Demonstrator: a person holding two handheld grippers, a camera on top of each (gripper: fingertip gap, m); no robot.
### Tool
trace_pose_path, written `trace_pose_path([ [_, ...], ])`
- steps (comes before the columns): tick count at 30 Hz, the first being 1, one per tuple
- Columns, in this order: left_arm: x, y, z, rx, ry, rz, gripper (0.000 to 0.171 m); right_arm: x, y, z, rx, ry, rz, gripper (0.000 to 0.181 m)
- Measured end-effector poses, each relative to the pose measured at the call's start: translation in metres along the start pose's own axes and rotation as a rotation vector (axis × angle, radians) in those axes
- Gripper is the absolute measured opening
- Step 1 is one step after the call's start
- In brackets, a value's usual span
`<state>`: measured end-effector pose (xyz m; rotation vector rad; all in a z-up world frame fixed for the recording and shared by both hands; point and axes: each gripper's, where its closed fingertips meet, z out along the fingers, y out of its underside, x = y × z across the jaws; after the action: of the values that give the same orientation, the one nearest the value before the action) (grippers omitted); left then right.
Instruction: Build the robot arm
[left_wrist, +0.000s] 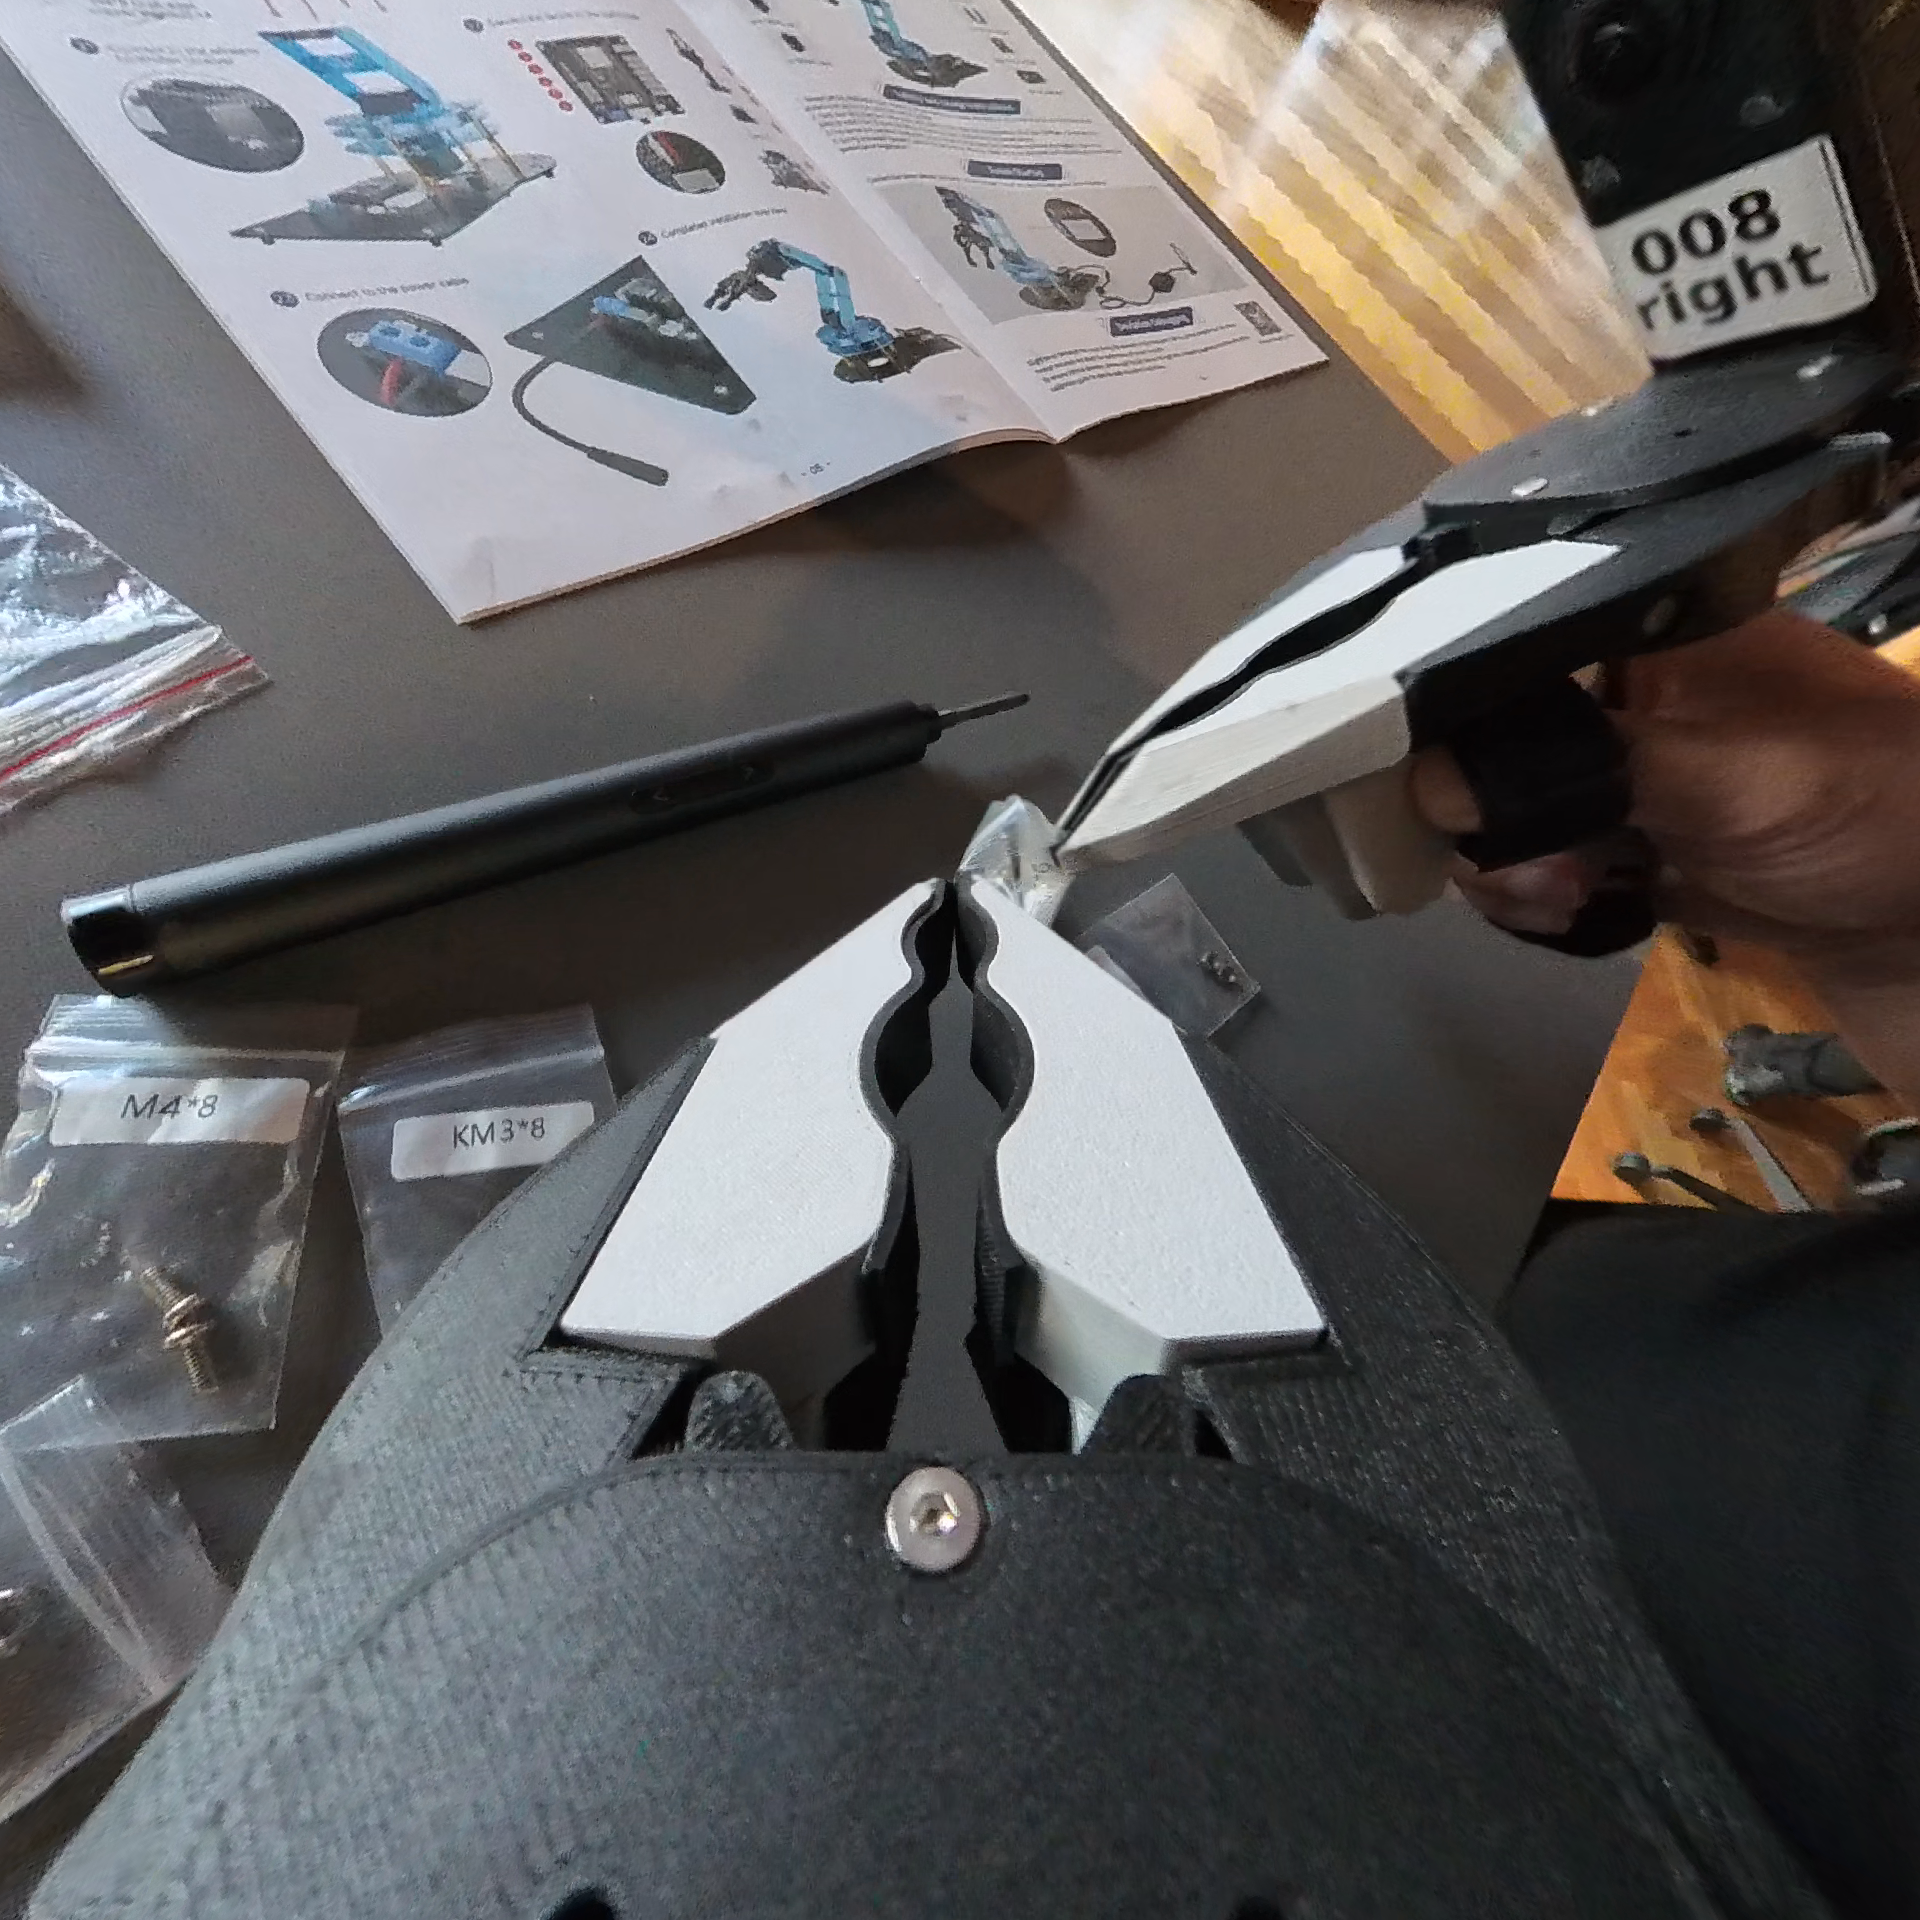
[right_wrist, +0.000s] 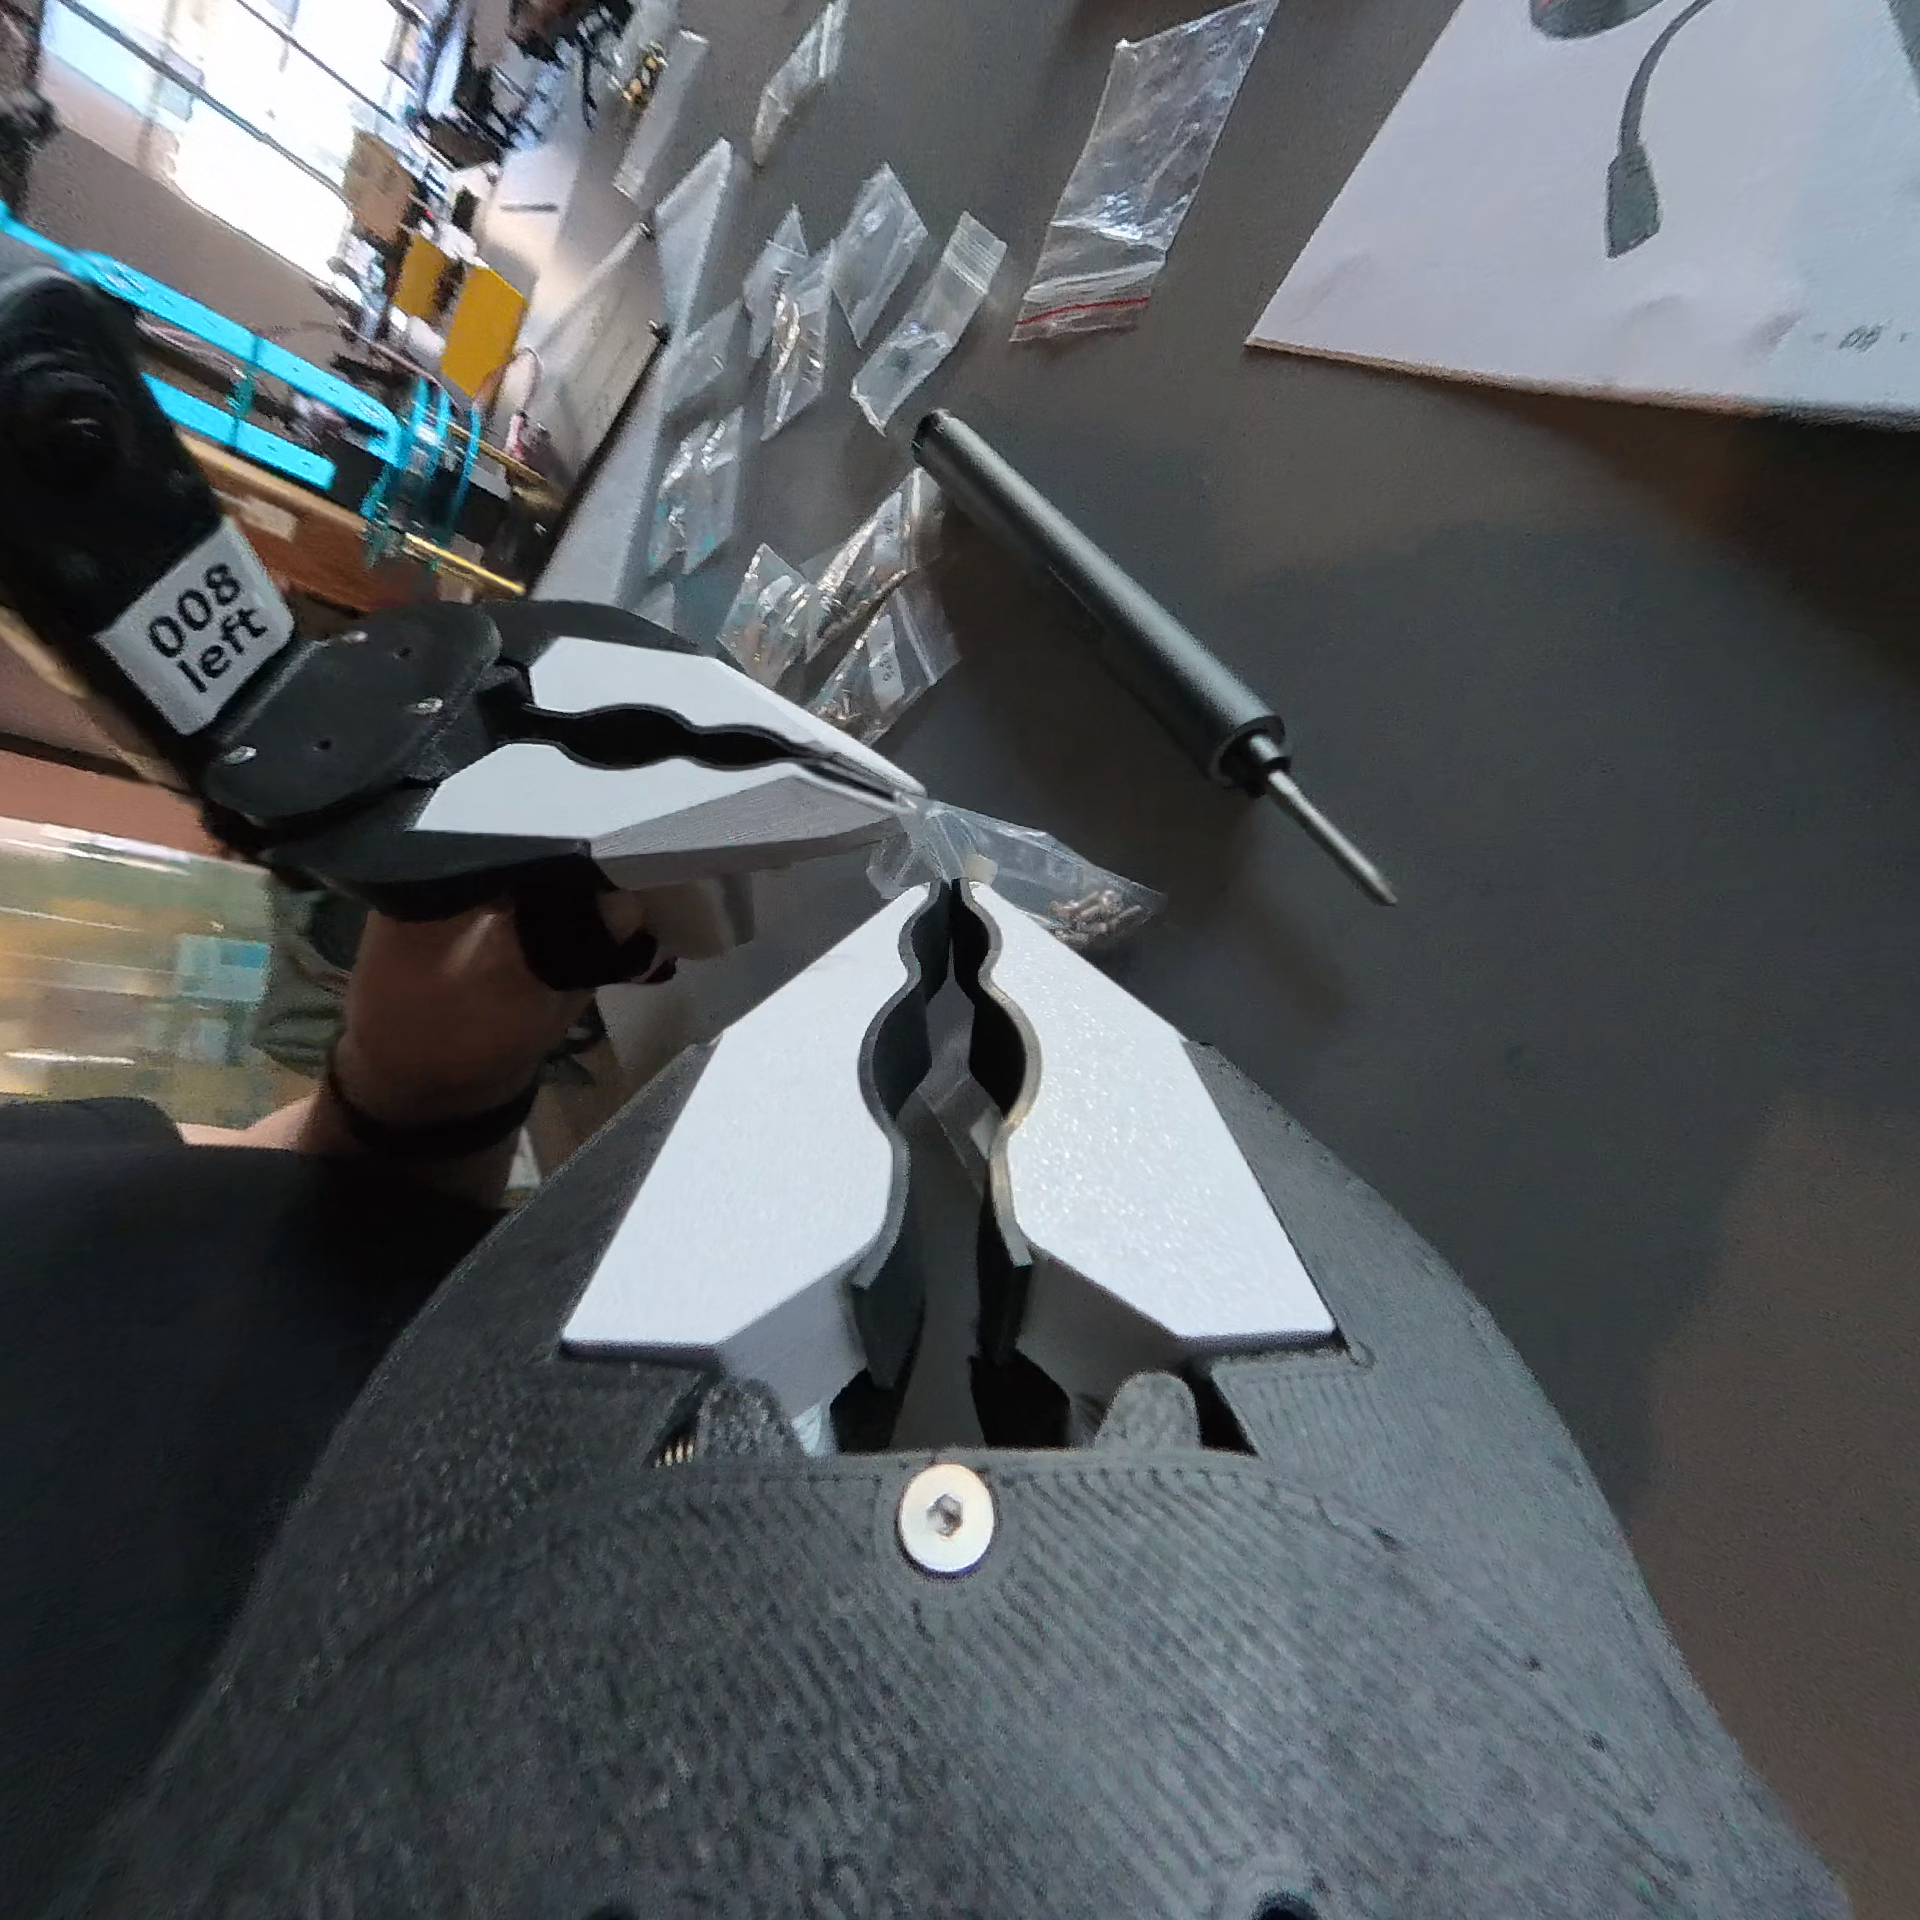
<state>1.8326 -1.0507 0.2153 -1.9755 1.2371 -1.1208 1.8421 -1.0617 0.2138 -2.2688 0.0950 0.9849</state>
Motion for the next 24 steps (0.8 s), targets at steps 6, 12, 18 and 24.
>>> trace_pose_path([
  [6,0.030,-0.025,-0.023,0.161,0.240,0.149,0.049,-0.012,-0.004,-0.017,-0.195,-0.020,-0.082,0.000],
  [12,0.054,-0.034,-0.016,0.208,0.218,0.599,0.081,-0.043,-0.012,-0.030,-0.393,-0.107,-0.148,0.000],
  [18,0.061,-0.040,-0.005,0.246,0.153,0.725,0.050,-0.050,-0.025,-0.040,-0.458,-0.089,-0.180,0.000],
  [24,0.063,-0.043,-0.004,0.277,0.150,0.728,0.040,-0.046,-0.026,-0.048,-0.517,-0.053,-0.183,0.000],
])
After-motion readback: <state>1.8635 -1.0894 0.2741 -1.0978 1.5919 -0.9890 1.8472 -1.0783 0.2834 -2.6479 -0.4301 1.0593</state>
